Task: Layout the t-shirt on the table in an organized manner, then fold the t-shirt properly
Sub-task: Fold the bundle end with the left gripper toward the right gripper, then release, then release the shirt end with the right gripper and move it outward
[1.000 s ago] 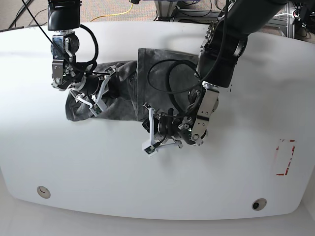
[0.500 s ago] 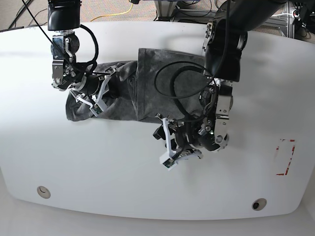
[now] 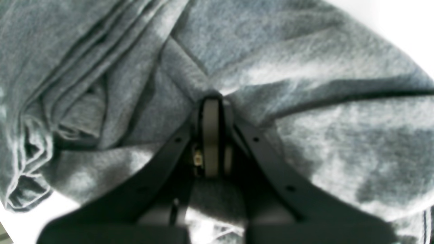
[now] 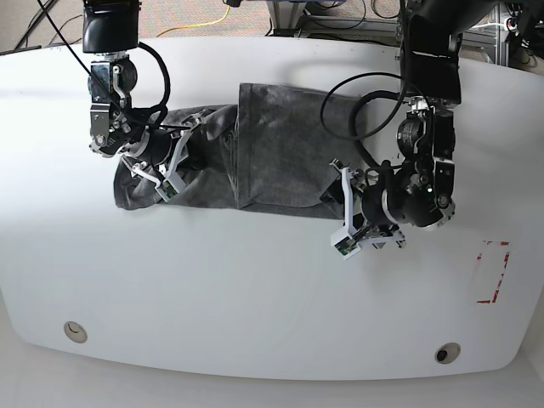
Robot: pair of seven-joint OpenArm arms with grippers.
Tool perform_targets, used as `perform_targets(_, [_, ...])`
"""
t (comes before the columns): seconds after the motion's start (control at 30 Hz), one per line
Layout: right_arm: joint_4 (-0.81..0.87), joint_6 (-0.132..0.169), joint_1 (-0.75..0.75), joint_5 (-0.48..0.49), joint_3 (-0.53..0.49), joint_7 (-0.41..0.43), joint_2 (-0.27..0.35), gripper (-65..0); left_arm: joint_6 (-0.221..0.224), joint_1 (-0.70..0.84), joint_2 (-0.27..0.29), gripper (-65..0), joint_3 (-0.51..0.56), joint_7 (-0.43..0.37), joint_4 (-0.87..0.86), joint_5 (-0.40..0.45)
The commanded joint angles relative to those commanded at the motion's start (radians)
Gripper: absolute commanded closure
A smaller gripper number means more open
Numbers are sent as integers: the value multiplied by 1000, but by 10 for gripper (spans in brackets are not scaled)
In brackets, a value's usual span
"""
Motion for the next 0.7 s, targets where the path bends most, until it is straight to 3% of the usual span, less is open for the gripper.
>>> perform_targets(0.2, [0,0,0,0,0,0,0,-17,0,61,-25,-331,-5,-5,9,5])
perform_targets(0.33, [0,0,0,0,0,0,0,-17,0,87,-35,-154,-5,-18,9,6])
perform_targets(0.43, [0,0,0,0,0,0,0,-17,0,104,-37,-58,-5,-43,8,8])
perform_targets(0.7, [0,0,0,0,2,0,0,-17,0,133,-48,-60,-3,-54,2,17])
